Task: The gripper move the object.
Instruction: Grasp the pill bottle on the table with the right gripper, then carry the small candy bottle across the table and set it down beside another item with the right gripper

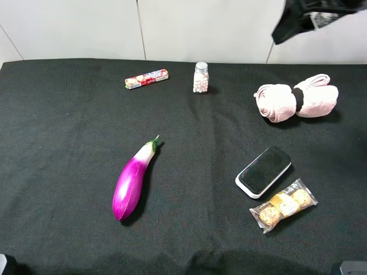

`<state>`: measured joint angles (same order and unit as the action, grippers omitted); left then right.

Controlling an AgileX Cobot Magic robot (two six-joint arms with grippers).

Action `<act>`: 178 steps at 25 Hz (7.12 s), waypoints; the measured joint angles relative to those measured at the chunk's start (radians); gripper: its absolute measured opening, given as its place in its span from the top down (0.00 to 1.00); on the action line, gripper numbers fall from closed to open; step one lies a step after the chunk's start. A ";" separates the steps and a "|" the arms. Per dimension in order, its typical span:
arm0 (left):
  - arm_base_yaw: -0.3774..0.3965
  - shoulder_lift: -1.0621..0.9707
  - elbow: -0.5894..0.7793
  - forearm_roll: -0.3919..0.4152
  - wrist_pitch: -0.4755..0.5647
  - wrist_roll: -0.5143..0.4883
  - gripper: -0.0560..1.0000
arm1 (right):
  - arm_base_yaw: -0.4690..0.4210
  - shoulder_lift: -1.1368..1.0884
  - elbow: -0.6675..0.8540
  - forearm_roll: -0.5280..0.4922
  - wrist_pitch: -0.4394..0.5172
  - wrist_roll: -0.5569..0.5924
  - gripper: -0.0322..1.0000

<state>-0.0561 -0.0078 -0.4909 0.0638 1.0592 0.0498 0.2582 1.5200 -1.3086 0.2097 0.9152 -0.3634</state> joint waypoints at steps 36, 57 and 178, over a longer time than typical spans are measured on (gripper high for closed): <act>0.000 -0.001 0.000 0.001 0.000 0.000 0.01 | 0.172 0.667 -0.556 0.021 -0.029 -0.022 0.30; 0.000 -0.001 0.000 0.001 0.000 0.000 0.01 | 0.172 0.807 -0.561 0.070 -0.154 -0.038 0.30; 0.000 -0.001 0.000 0.001 0.000 0.000 0.01 | 0.736 0.775 -0.815 -0.042 0.270 0.117 0.66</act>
<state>-0.0561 -0.0086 -0.4909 0.0647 1.0592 0.0498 0.9945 2.2948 -2.1235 0.1678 1.1853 -0.2459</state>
